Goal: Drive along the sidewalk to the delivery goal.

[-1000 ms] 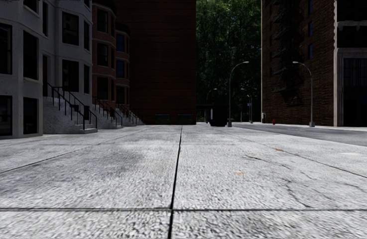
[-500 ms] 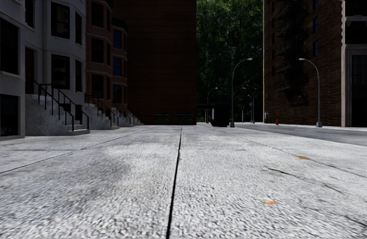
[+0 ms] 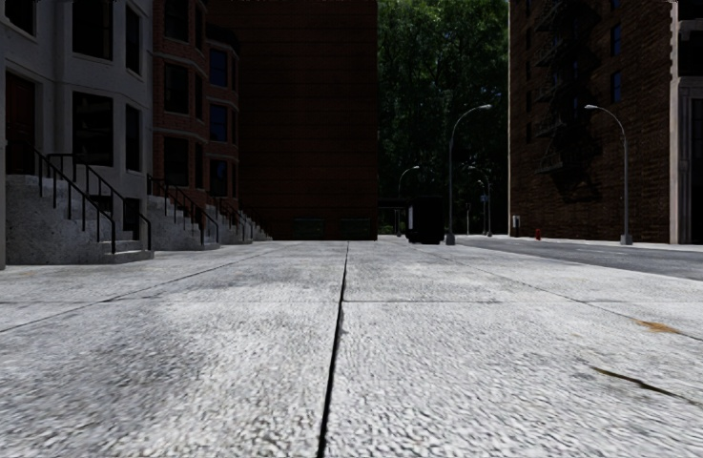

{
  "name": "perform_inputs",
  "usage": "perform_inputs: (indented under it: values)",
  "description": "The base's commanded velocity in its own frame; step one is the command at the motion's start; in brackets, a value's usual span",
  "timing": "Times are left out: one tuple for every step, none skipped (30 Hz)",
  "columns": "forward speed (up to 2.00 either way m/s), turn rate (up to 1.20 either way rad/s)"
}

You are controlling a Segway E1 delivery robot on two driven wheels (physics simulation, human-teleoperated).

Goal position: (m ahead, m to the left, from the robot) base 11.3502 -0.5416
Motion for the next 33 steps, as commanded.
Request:
perform_inputs:
  values:
    - [2.00,0.00]
    - [2.00,0.00]
    - [2.00,0.00]
    - [2.00,0.00]
    - [2.00,0.00]
    - [2.00,0.00]
    - [2.00,0.00]
    - [2.00,0.00]
    - [2.00,0.00]
    - [2.00,0.00]
    - [2.00,0.00]
    - [2.00,0.00]
    - [2.00,0.00]
    - [2.00,0.00]
    - [2.00,0.00]
    - [2.00,0.00]
    - [2.00,0.00]
    - [2.00,0.00]
    - [2.00,0.00]
    - [2.00,0.00]
    - [2.00,0.00]
    - [2.00,0.00]
    - [2.00,0.00]
    - [2.00,0.00]
    - [2.00,0.00]
    - [2.00,0.00]
    - [2.00,0.00]
    - [2.00,0.00]
    - [2.00,0.00]
    - [2.00,0.00]
    - [2.00,0.00]
    - [2.00,0.00]
    - [2.00,0.00]
